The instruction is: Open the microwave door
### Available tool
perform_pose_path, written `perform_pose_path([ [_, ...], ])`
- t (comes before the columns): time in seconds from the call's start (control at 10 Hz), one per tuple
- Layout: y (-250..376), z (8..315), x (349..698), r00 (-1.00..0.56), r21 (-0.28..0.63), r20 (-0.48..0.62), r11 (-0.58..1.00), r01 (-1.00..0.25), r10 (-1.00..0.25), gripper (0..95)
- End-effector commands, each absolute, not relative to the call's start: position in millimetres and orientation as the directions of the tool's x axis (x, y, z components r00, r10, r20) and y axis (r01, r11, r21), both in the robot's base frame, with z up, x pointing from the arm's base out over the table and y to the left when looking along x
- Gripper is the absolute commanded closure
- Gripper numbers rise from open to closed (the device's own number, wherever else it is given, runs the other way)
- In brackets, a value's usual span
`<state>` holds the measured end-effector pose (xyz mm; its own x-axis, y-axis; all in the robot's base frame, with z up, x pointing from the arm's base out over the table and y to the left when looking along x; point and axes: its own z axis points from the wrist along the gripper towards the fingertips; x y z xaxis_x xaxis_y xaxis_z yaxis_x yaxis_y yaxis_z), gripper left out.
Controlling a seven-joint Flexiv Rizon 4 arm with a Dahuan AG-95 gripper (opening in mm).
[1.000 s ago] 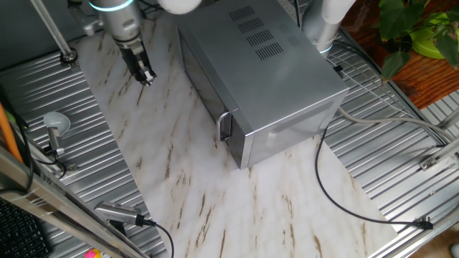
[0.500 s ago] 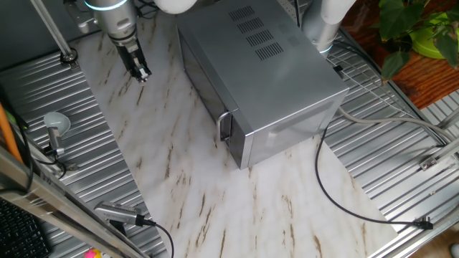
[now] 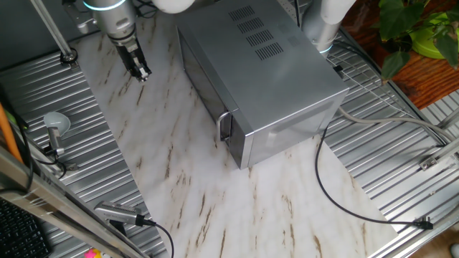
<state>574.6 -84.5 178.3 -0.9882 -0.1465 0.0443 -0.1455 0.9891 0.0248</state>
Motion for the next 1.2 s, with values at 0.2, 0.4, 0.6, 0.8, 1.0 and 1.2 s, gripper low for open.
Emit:
perform_pose_path([
  [0.2,-84.2,178.9,573.9,-0.987,0.035,0.044,0.988,-0.15,-0.151,95.0],
  [0.4,-65.5,186.7,554.1,-0.991,0.029,0.045,0.992,-0.124,-0.125,95.0],
  [0.6,-40.4,192.1,527.8,-0.994,0.026,0.046,0.995,-0.093,-0.094,95.0],
  [0.8,-14.5,195.9,509.5,-0.997,0.021,0.052,0.998,-0.057,-0.058,95.0],
  [1.0,-0.4,196.2,504.6,-0.998,0.017,0.048,0.999,-0.041,-0.042,95.0],
  [1.2,-14.1,196.8,517.6,-0.997,0.02,0.042,0.998,-0.06,-0.061,95.0],
])
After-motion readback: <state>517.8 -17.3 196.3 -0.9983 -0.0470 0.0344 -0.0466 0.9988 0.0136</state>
